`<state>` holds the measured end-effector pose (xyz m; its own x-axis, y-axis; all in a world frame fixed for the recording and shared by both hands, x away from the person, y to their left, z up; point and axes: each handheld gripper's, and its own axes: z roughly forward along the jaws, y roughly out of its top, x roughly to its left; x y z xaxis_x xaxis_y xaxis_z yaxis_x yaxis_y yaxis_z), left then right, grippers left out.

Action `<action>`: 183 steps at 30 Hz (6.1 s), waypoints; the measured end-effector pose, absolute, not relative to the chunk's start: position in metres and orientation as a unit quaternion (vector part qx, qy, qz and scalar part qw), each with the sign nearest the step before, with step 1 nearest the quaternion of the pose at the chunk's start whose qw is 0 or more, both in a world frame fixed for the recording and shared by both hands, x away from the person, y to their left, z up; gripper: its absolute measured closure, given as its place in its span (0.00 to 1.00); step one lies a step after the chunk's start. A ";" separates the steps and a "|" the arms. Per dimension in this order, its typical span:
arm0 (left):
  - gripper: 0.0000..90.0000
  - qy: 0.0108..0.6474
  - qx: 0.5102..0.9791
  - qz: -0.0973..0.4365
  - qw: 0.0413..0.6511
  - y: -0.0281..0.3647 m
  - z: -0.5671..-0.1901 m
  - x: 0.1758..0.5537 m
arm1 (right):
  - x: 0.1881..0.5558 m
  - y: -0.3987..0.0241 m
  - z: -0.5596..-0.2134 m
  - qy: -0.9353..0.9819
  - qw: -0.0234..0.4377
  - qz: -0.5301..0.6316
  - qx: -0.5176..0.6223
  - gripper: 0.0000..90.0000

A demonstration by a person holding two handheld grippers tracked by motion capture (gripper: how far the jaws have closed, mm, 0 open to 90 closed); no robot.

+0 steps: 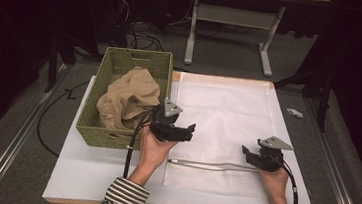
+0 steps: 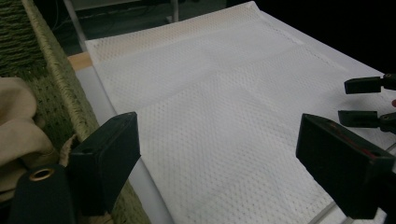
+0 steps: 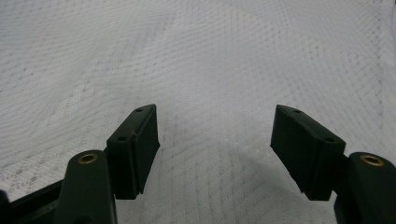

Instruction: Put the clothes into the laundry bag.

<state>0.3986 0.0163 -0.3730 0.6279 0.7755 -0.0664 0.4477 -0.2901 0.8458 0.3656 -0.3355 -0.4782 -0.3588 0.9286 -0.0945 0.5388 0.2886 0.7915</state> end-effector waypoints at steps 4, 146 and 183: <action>0.16 0.395 0.782 0.183 0.445 0.021 -0.370 0.401 | 0.366 -0.335 -0.478 0.751 0.286 0.341 0.488 0.36; 0.82 0.575 0.787 0.090 0.204 0.122 -0.400 0.549 | 0.365 -0.324 -0.481 0.771 0.316 0.300 0.464 0.35; 0.86 0.539 0.714 0.093 0.438 0.155 -0.333 0.502 | 0.364 -0.324 -0.481 0.768 0.316 0.304 0.467 0.35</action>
